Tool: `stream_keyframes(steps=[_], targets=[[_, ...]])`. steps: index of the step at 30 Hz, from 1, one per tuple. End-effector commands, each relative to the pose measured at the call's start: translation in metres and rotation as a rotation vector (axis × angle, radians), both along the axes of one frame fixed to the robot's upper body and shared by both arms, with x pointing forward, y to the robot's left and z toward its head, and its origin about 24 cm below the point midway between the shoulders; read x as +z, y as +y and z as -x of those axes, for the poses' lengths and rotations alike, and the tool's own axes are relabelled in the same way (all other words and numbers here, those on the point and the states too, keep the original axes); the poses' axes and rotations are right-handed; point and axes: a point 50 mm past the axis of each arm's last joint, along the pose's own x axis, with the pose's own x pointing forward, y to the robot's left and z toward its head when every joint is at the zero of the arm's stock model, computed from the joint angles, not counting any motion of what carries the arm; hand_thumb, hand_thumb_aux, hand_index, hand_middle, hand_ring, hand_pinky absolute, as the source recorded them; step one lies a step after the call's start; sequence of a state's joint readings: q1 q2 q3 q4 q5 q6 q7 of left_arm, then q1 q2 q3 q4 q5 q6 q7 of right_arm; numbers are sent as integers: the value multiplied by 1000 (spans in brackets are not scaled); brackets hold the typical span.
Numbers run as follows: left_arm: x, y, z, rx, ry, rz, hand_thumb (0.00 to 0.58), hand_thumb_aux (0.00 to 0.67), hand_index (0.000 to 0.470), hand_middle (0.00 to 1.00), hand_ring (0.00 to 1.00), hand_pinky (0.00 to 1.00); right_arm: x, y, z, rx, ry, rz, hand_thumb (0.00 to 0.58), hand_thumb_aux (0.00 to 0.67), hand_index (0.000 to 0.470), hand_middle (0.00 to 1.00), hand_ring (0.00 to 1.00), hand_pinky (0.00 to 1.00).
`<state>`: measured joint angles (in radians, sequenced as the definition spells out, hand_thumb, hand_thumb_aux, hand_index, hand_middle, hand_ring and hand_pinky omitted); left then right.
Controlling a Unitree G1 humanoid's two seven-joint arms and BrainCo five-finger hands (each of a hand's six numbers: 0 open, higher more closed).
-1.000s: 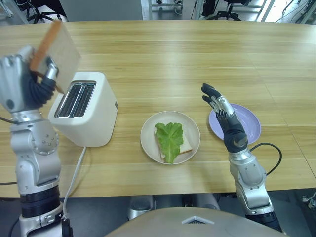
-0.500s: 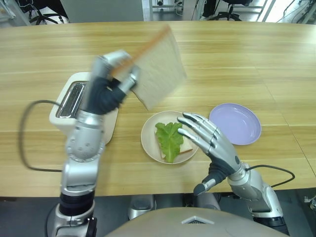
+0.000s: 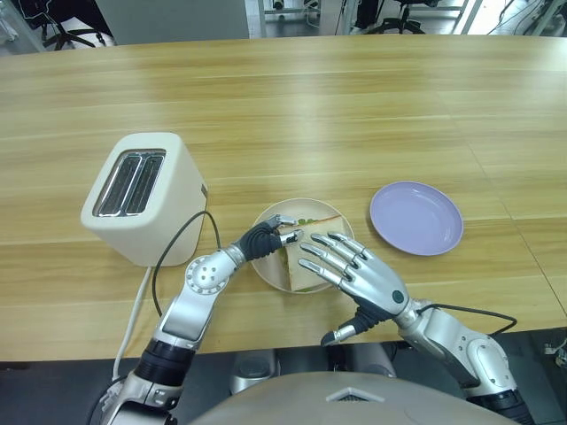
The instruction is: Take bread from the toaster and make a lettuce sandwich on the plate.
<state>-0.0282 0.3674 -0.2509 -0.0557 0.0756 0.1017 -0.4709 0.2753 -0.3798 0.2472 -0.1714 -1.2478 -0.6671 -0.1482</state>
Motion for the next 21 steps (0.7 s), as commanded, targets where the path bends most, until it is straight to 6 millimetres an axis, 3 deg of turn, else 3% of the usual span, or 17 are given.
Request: stream_keyframes(steps=[1,6,14,17,18,19,21], targets=[[-16,8,-7,36,31,-84,580,670,460,1000,1000,1000,-25,-4,1,-43,163,159,0,0,0,0,0,0],[-21,17,-17,103,-25,-148,580,670,460,1000,1000,1000,-47,-2,5,-37,328,301,0,0,0,0,0,0],[-22,15,-29,135,-144,-197,580,670,460,1000,1000,1000,-50,15,-4,-13,366,342,0,0,0,0,0,0],[-11,13,-33,140,-308,-261,580,670,460,1000,1000,1000,-51,19,-11,-14,373,353,0,0,0,0,0,0],[-2,13,-35,155,-388,-266,443,344,236,1000,1000,1000,-52,20,-13,-14,381,359,0,0,0,0,0,0],[11,14,-36,182,-482,-274,0,0,0,1000,1000,1000,-52,22,-15,-17,389,364,0,0,0,0,0,0],[37,18,-37,242,-687,-306,0,0,0,1000,1000,1000,-52,24,-20,-23,398,359,0,0,0,0,0,0]])
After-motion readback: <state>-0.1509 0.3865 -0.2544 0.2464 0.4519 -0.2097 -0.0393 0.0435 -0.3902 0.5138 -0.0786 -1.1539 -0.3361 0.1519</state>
